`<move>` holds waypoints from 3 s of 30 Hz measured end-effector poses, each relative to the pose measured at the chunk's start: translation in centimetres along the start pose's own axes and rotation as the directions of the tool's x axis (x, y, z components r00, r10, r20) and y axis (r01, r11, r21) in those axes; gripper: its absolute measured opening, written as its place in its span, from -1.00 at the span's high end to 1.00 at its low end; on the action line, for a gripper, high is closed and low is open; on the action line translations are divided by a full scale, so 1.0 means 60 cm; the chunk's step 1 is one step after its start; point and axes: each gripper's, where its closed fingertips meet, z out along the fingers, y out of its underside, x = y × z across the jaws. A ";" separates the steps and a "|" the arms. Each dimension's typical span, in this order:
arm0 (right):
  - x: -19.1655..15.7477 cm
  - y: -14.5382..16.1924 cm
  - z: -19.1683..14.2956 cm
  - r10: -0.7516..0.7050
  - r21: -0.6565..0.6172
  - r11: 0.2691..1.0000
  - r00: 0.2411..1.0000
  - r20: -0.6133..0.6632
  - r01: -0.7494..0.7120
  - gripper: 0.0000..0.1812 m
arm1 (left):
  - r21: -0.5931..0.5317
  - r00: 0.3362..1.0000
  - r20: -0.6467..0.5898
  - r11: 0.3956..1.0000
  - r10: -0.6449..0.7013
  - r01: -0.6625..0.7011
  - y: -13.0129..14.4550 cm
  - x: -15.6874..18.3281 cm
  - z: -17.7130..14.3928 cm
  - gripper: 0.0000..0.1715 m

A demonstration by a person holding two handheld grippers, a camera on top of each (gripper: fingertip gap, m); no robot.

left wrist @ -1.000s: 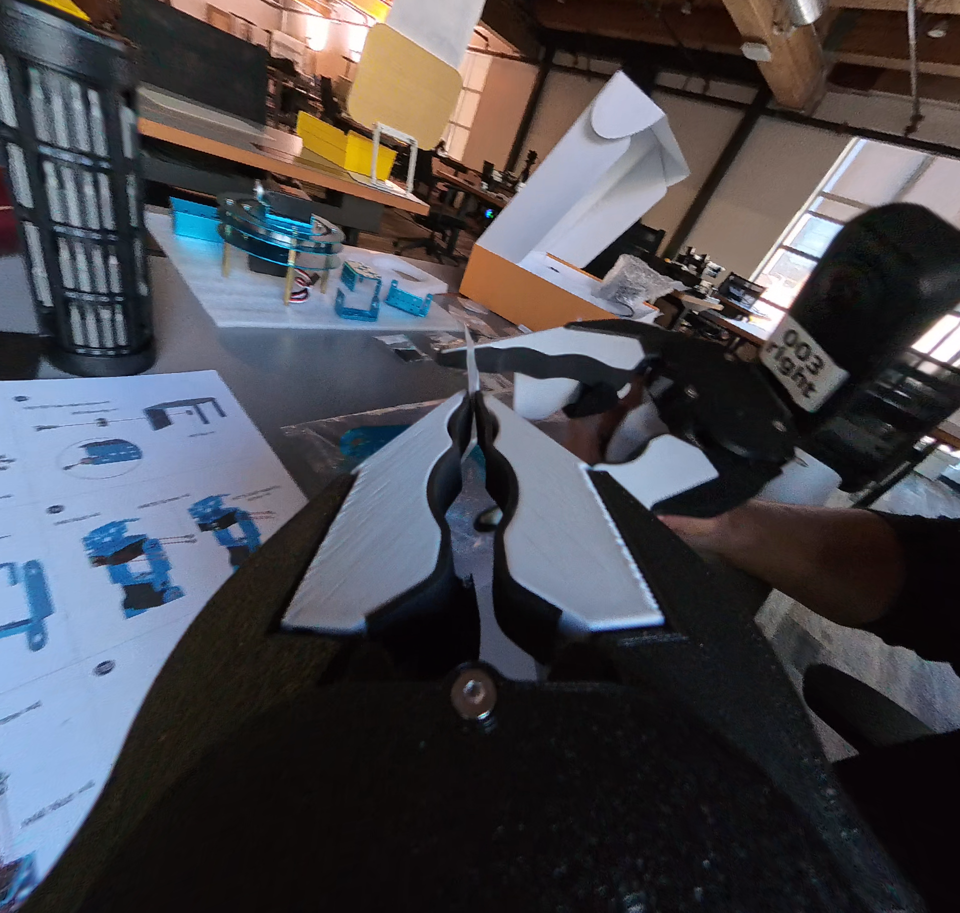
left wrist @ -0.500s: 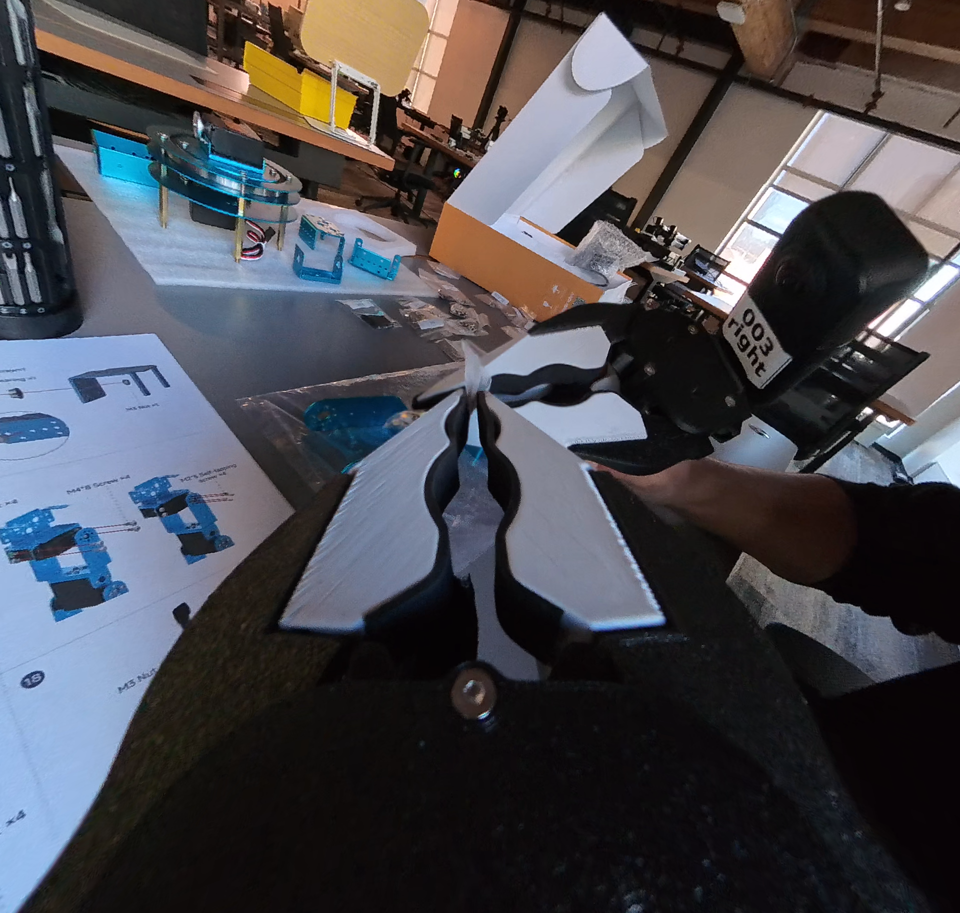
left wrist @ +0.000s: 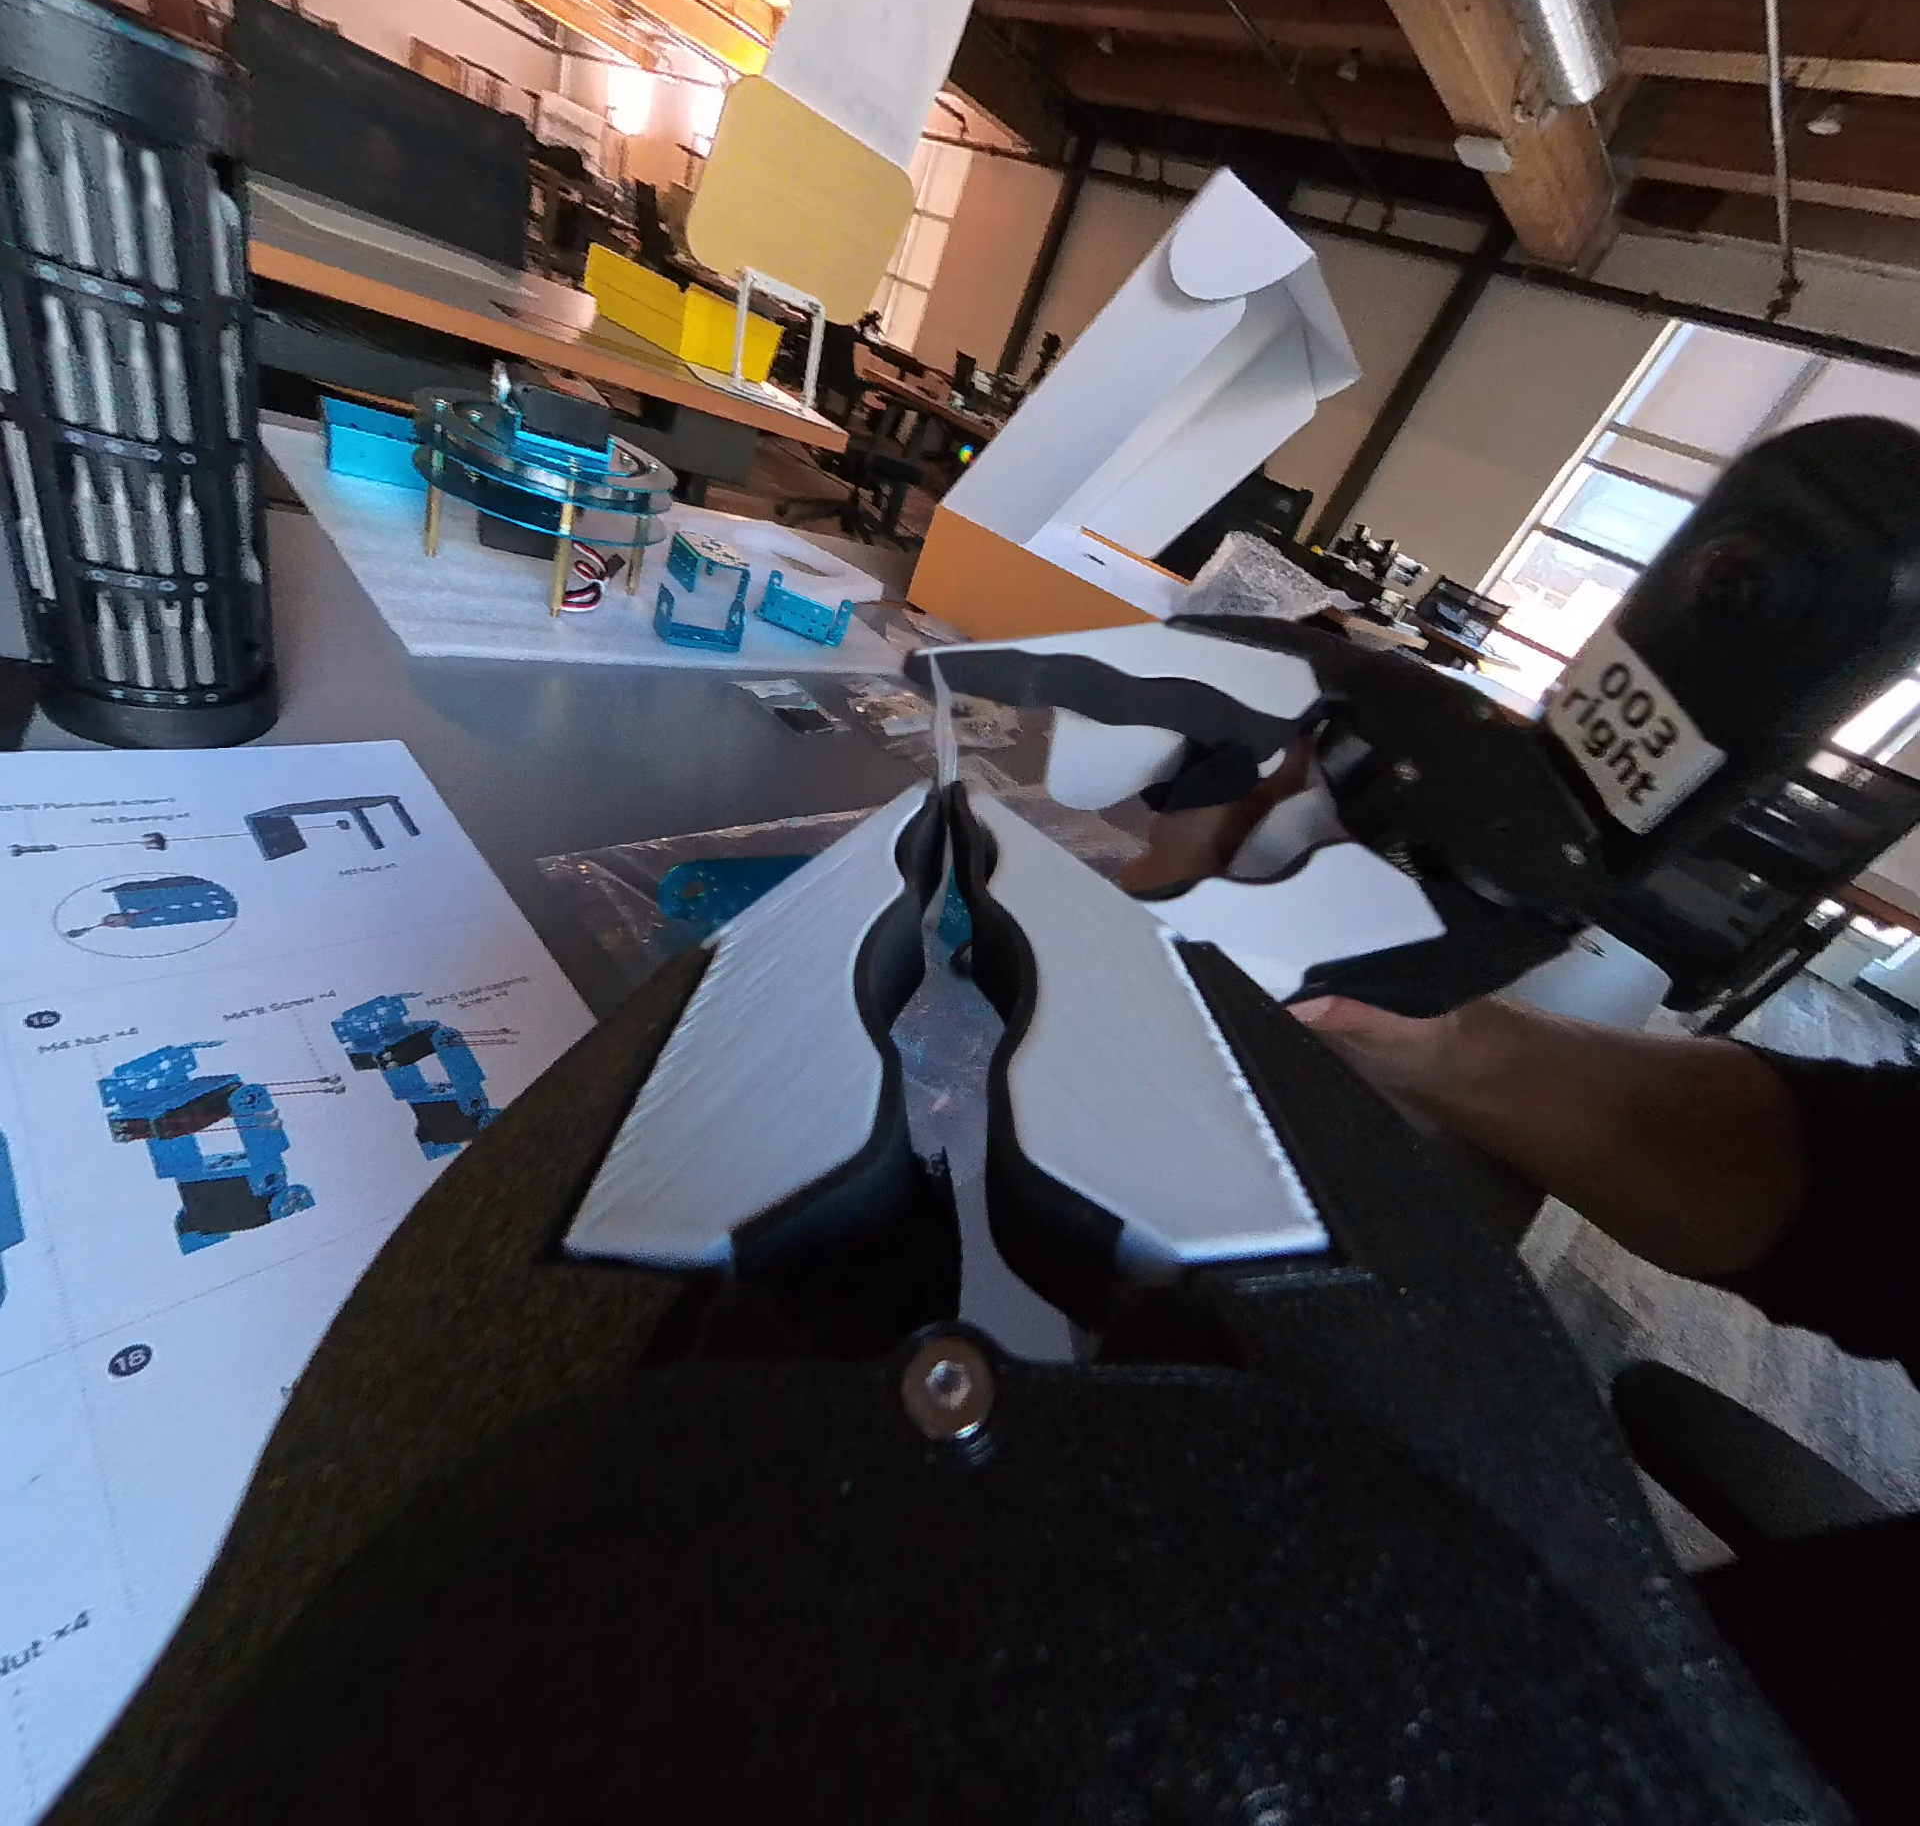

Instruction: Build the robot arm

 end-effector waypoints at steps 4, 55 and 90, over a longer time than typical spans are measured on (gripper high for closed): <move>-0.003 -0.008 -0.005 -0.019 0.017 1.000 1.000 -0.014 0.020 0.37 | 0.053 0.999 0.021 0.998 -0.044 0.043 -0.006 0.001 0.004 1.00; -0.022 0.036 -0.004 0.037 -0.041 0.999 0.968 0.248 -0.028 0.51 | -0.224 0.996 -0.079 0.974 0.028 -0.045 0.046 0.031 -0.002 1.00; -0.071 0.031 -0.010 -0.185 -0.011 0.981 0.949 0.256 0.194 0.58 | -0.265 0.933 -0.263 0.948 -0.244 0.173 0.038 0.036 -0.029 0.85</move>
